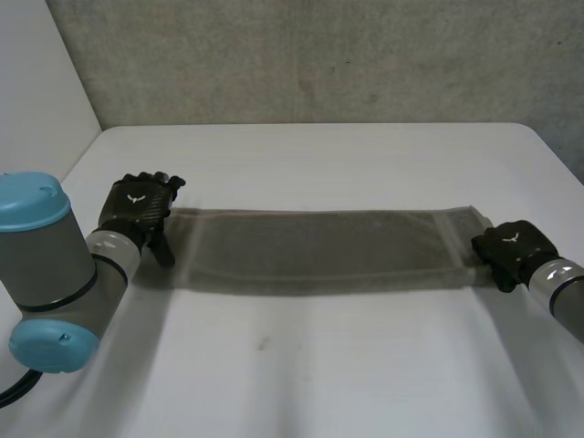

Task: Fold the towel.

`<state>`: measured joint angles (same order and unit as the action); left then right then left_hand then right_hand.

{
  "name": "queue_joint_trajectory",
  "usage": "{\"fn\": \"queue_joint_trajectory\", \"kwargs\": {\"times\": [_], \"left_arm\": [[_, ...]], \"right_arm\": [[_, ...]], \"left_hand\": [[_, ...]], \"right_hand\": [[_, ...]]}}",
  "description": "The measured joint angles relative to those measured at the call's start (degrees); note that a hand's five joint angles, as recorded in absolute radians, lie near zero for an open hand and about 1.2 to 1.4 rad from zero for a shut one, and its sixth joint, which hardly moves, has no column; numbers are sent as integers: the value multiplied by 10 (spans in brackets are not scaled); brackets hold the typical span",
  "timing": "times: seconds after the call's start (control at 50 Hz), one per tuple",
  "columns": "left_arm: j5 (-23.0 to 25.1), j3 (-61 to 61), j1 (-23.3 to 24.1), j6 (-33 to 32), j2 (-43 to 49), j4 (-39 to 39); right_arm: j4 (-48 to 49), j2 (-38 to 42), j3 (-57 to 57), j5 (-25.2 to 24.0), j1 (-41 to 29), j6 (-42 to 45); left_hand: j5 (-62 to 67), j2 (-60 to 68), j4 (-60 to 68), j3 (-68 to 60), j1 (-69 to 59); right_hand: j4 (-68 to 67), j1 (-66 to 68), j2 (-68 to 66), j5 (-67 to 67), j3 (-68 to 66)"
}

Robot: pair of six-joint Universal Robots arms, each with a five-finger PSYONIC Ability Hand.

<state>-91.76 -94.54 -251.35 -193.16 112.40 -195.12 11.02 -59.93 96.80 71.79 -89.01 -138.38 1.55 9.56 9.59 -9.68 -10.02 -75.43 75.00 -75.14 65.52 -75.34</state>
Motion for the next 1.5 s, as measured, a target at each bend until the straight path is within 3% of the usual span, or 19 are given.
{"fn": "queue_joint_trajectory", "kwargs": {"times": [0.14, 0.32, 0.44, 0.56, 0.66, 0.82, 0.86, 0.96, 1.0, 1.2, 1.4, 1.5], "left_arm": [[0, -3, 0, 0, -2, 0], [0, -11, 0, 0, -18, 0], [0, -11, 0, 1, -23, -1], [-1, -12, 0, 2, -25, -1], [-1, -14, 0, 2, -25, -1], [-1, -17, 1, 2, -26, -1], [-1, -17, 3, 1, -26, -1], [0, -14, 11, 1, -26, -2], [0, -12, 15, 0, -26, -2], [-1, 9, 55, -1, -19, -3], [-1, 20, 90, -1, -12, -5], [-1, 19, 93, -1, -10, -5]], "right_arm": [[0, -6, -37, 36, 45, 15], [-21, -37, -104, 93, 93, 158], [-30, -51, -159, 97, -30, 134], [-22, -20, -210, 89, -256, 84], [-18, 38, -219, 87, -392, 93], [-14, 98, -195, 92, -471, 156], [-13, 98, -189, 93, -472, 165], [1, 62, -166, 97, -461, 157], [9, 41, -154, 97, -453, 143], [33, -81, -45, 95, -352, -17], [21, -74, 38, 83, -207, -110], [19, -37, 39, 77, -173, -100]], "left_hand": [[0, 0, 0, 0, 0], [0, 0, 0, 0, 0], [0, 0, 0, 0, 0], [0, 0, 0, 0, 0], [0, 0, 0, 0, 0], [0, 0, 0, 0, 0], [0, 0, 0, 0, 0], [0, 0, 0, 0, 0], [0, 0, 0, 0, 0], [0, 0, 0, 0, 0], [0, 0, 0, 0, 0], [0, 0, 0, 0, 0]], "right_hand": [[-13, 2, -1, 8, -12], [-13, 3, -1, 10, -12], [-13, 5, -3, 10, -12], [-13, 5, -6, 11, -12], [-13, 5, -6, 11, -12], [8, -12, 12, -10, 8], [83, -91, 95, -86, 83], [541, -544, 549, -568, 539], [598, -596, 603, -619, 600], [607, -617, 610, -620, 615], [607, -616, 610, -620, 615], [285, -273, 276, -284, 285]]}}
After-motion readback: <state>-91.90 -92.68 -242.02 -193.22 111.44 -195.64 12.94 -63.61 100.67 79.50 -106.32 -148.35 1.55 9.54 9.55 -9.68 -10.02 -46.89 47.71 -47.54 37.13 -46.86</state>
